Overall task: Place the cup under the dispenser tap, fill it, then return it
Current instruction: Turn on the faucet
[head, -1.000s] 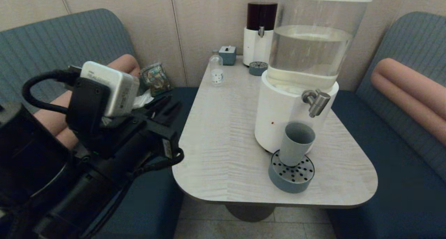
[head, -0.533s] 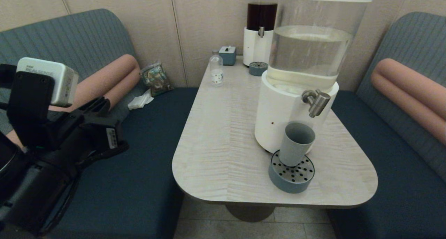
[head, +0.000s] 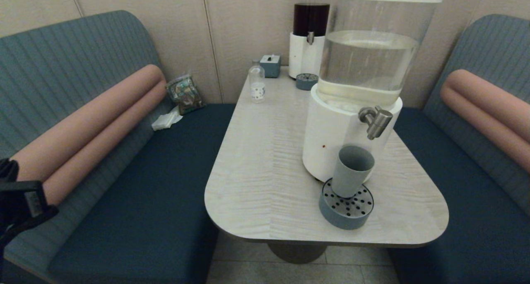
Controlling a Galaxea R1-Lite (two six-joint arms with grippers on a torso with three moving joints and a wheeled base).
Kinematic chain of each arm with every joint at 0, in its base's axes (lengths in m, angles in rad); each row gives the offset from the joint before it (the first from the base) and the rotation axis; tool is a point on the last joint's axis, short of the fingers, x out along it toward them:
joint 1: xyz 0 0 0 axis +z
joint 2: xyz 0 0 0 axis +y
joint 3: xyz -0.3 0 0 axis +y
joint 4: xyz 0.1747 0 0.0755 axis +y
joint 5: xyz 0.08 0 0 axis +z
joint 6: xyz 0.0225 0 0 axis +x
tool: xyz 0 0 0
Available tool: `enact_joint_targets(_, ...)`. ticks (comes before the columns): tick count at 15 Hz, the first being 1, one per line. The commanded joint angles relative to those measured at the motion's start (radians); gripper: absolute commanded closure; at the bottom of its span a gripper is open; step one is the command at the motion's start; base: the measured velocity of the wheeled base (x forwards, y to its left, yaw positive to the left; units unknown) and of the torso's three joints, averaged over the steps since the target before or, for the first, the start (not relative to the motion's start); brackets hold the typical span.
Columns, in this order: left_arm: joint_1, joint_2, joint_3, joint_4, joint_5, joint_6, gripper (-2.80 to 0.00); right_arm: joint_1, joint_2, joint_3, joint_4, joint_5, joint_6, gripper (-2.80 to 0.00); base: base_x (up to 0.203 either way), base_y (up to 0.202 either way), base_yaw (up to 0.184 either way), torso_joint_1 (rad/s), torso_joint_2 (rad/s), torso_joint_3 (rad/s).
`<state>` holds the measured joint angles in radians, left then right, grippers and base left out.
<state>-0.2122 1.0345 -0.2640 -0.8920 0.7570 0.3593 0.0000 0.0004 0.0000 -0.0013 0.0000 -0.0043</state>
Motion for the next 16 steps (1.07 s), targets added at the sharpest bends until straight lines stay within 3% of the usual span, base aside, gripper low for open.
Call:
enact_joint_targets(1,0.079,-0.134,0.052,0.023,0.004,0.001,0.00,0.000,0.000,0.000,0.000,0.000,0.000,0.00,0.000,0.000,0.000,0.000,0.00,0.000)
enact_joint_targets(4,0.199,-0.316,0.133,0.121,0.001,-0.002,0.00,0.000,0.001,0.000,0.000,0.000,0.000,0.00,0.000,0.000,0.000,0.000,0.00,0.000)
enact_joint_targets(7,0.263,-0.497,0.157,0.197,-0.002,0.000,0.00,0.000,0.001,0.000,0.000,0.000,0.000,0.00,0.000,0.000,0.000,0.000,0.00,0.000)
enact_joint_targets(16,0.329,-0.750,0.240,0.215,-0.035,0.010,0.00,0.000,0.000,0.000,0.000,0.000,0.000,0.00,0.000,0.000,0.000,0.000,0.00,0.000)
